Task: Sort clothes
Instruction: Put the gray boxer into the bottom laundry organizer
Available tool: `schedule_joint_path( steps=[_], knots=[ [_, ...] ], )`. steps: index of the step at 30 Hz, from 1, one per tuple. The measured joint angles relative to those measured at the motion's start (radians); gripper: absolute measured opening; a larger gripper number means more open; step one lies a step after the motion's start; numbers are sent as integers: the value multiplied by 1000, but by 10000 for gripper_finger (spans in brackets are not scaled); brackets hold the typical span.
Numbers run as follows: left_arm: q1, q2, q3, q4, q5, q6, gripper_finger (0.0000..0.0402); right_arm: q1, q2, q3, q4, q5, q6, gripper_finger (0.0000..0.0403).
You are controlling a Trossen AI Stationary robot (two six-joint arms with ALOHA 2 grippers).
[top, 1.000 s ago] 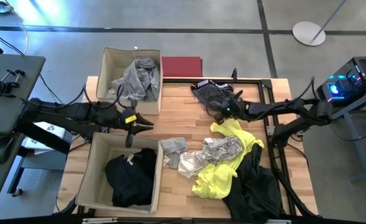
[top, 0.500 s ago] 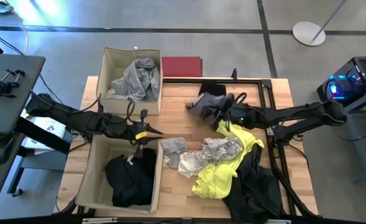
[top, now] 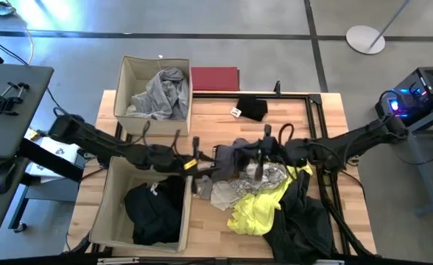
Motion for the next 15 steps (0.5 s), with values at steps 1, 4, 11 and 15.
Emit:
schedule_joint_path(
  steps=[1,4,11,15],
  knots=[
    [10,25,0,26,0,-10,102,16,0,0,13,0,-6,0],
    [41,97,0,111,0,-57,142,59,0,0,50,0,-31,0],
    [103,264,4,364,110,-174,233,104,0,0,76,0,-54,0],
    [125,338,24,459,181,-266,255,103,0,0,77,0,-52,0]
  ],
)
